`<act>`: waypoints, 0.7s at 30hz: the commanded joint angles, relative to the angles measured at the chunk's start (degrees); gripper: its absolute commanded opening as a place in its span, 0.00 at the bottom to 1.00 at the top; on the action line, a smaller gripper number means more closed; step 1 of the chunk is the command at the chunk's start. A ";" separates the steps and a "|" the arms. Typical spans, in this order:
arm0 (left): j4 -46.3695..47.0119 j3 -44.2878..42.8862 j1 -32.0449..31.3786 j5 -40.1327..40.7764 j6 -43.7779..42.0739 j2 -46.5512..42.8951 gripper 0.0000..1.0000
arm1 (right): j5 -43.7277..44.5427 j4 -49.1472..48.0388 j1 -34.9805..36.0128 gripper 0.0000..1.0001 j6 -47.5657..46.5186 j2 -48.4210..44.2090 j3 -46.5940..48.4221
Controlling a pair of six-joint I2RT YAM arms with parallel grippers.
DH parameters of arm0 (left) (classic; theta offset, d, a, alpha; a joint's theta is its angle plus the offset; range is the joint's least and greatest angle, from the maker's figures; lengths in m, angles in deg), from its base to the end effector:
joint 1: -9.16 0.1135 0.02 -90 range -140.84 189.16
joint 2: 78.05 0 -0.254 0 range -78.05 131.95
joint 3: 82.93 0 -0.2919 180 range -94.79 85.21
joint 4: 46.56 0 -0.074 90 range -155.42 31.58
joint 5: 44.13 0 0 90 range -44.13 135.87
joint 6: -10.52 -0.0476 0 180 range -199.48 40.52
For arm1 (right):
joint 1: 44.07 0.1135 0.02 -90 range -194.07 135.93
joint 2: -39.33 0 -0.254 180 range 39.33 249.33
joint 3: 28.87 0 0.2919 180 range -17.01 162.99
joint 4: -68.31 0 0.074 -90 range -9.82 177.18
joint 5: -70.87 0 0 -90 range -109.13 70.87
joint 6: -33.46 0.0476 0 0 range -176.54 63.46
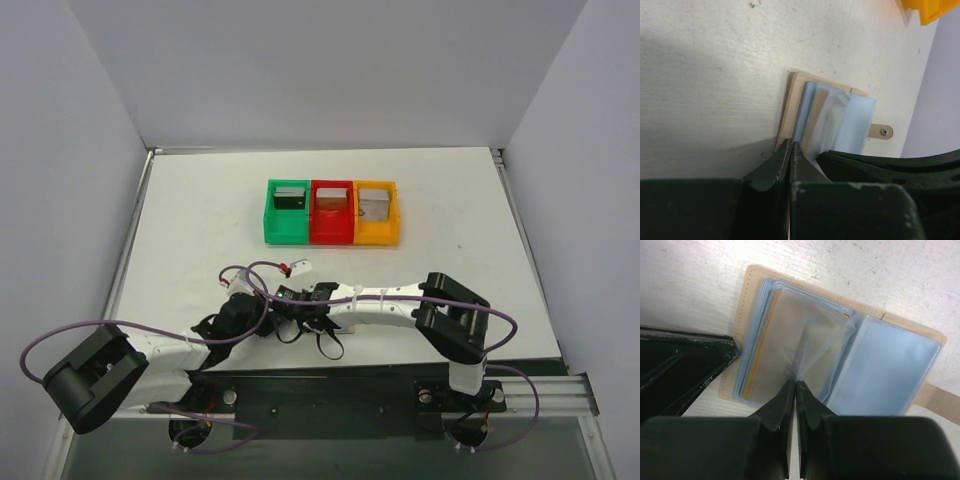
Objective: Take the credit cards out of the card holder
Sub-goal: Remove the credit card from the card holder.
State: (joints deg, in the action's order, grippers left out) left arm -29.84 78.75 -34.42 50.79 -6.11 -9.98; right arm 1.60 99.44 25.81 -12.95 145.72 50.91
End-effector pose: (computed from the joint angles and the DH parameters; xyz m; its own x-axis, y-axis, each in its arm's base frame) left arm 0.1590 -0.1456 0.0601 -0.7212 -0.6315 -0.2847 -0.1967 0.5808 -0.7899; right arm 0.1589 0.3847 0.1262 -0.7714 -0.2310 -0.5930 -0.3884 0.9090 0.1512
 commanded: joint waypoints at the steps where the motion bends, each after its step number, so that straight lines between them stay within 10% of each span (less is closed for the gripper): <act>1: 4.38 -0.48 -0.20 -0.26 -1.11 -3.03 0.00 | 0.98 2.35 -0.10 0.00 1.05 -2.06 -1.39; 21: 8.86 -0.22 2.79 -6.68 -3.05 -1.19 0.22 | -1.13 -1.95 -1.33 0.00 3.87 -11.47 -9.47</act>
State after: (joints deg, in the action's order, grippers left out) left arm -25.32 78.86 -32.30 46.71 -8.06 -10.54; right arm 0.68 98.04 25.25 -10.68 136.85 43.15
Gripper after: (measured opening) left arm 0.215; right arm 0.002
